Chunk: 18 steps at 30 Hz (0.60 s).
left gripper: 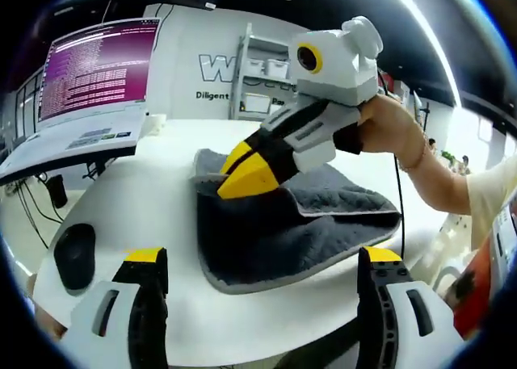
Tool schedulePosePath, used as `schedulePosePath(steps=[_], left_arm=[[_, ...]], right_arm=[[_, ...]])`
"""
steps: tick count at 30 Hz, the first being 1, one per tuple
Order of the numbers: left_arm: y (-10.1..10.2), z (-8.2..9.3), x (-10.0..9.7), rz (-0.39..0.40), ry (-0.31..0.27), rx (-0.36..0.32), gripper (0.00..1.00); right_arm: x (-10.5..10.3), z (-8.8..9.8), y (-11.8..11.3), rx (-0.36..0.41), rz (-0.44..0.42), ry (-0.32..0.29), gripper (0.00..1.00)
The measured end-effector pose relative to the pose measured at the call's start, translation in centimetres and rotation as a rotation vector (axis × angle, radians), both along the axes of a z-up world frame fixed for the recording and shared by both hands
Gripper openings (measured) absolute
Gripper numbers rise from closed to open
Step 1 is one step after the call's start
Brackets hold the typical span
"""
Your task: Open the folded towel by lifting each exposed corner and separating the folded layers until the towel lies flat within the target outline without major curled edges
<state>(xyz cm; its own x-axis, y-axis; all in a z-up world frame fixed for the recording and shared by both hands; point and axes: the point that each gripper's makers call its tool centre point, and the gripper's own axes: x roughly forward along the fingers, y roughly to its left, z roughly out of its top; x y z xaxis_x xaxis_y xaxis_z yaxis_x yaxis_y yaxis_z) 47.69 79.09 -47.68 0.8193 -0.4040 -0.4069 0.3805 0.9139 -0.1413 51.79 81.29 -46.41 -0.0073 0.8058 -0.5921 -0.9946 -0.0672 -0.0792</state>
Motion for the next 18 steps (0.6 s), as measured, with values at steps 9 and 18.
schedulePosePath(steps=[9, 18], left_arm=[[0.3, 0.1, -0.4, 0.012, -0.004, 0.000, 0.95], [0.3, 0.0, -0.6, 0.012, -0.001, -0.004, 0.94]], right_arm=[[-0.4, -3.6, 0.4, -0.041, -0.035, 0.055, 0.00], [-0.6, -5.7, 1.0, -0.082, -0.047, 0.048, 0.00]])
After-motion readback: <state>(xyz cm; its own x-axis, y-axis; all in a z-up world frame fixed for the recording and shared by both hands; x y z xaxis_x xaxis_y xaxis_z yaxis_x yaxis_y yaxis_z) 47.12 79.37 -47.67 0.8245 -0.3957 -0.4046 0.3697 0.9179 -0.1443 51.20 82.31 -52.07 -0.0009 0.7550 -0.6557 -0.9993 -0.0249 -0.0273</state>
